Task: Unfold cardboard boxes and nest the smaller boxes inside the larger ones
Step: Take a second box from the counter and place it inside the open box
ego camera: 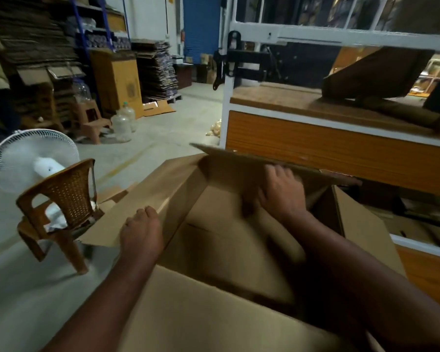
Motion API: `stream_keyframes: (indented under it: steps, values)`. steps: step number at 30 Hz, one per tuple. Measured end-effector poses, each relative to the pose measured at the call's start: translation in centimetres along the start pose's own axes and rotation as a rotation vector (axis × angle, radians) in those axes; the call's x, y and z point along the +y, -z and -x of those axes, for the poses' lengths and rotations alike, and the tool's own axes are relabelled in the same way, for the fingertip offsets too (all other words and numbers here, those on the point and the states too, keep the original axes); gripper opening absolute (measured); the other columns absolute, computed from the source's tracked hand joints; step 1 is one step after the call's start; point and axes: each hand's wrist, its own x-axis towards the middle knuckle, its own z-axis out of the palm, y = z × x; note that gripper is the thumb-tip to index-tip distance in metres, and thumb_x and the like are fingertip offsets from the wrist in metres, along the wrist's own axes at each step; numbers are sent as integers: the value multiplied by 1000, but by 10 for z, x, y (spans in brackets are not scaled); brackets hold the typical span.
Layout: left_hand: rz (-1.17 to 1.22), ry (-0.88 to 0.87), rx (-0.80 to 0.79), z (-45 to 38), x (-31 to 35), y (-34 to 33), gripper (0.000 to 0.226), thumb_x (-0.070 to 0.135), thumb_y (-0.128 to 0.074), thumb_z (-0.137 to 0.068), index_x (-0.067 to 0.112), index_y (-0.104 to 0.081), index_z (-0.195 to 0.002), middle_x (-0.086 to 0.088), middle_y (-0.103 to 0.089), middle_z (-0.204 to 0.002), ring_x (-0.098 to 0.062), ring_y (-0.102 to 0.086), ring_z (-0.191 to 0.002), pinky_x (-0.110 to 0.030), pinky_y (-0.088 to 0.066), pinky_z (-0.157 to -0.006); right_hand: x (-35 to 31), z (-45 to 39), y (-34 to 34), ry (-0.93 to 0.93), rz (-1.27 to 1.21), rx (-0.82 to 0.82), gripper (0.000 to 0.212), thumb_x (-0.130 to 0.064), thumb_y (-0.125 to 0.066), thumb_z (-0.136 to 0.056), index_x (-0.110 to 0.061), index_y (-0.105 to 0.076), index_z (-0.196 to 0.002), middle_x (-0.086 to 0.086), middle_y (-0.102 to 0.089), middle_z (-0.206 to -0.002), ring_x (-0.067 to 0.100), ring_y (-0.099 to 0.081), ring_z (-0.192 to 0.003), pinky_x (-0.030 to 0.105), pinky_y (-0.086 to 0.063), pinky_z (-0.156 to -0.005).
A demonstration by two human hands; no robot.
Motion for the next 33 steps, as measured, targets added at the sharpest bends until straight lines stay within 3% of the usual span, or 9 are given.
stream_keyframes:
  steps: [3, 4, 6, 9, 13, 18, 26, 33]
  values:
    - [-45, 21, -8, -9, 8, 4, 45, 17, -57, -94, 7, -50, -137, -13, -64, -124, -31, -67, -104, -40, -55, -85, 22, -41, -1, -84, 5, 54, 88, -43, -72, -91, -21, -26, -162, 15, -21, -170, 42, -22, -157, 60, -25, -124]
    - [-44, 27, -21, -11, 10, 6, 42, 16, -56, -95, 7, -50, -135, -12, -64, -123, -31, -67, -105, -39, -54, -85, 32, -55, -8, -134, -11, -9, 96, -45, -74, -90, -24, -18, -165, 11, -6, -176, 43, -10, -161, 63, -16, -126]
    - [-16, 38, -45, -16, 13, 12, 32, 16, -55, -97, 11, -53, -129, -10, -67, -120, -30, -69, -105, -38, -54, -82, 47, -73, -22, -238, -58, -187, 107, -50, -76, -89, -27, -7, -168, 3, 8, -178, 44, -3, -162, 73, -14, -125]
    - [43, 47, -38, -19, 11, 18, 22, 20, -61, -97, 17, -59, -119, -6, -74, -110, -27, -72, -101, -37, -56, -78, 64, -78, -44, -257, -26, -318, 113, -57, -77, -88, -26, -4, -169, 4, 7, -179, 45, -1, -162, 76, -18, -121]
    - [76, 35, -40, -12, 5, 24, 30, 31, -73, -93, 18, -62, -117, -5, -75, -107, -26, -72, -102, -36, -56, -79, 65, -71, -53, -248, -7, -329, 119, -61, -80, -81, -25, -7, -168, 8, 11, -178, 46, 6, -162, 74, -14, -122]
    - [62, 33, -34, 9, -4, 28, 37, 37, -75, -92, 18, -61, -121, -5, -74, -109, -25, -72, -101, -34, -49, -71, 55, -66, -56, -247, -5, -233, 96, -44, -67, -94, -22, -11, -169, 13, 8, -178, 47, 7, -162, 76, -11, -122]
    - [90, 33, -21, 36, -22, 35, 39, 38, -74, -93, 19, -61, -124, -4, -75, -108, -25, -72, -102, -37, -54, -75, 56, -50, -42, -223, 131, -403, 124, -67, -74, -84, -21, 2, -170, 7, 13, -178, 39, 6, -164, 73, -7, -124]
    - [91, 30, -21, 60, -32, 38, 37, 34, -72, -94, 20, -59, -126, -3, -73, -109, -21, -72, -100, -35, -55, -72, 54, -30, -38, -204, 144, -438, 128, -69, -75, -82, -23, 7, -170, 2, 18, -178, 37, 11, -164, 70, -7, -126]
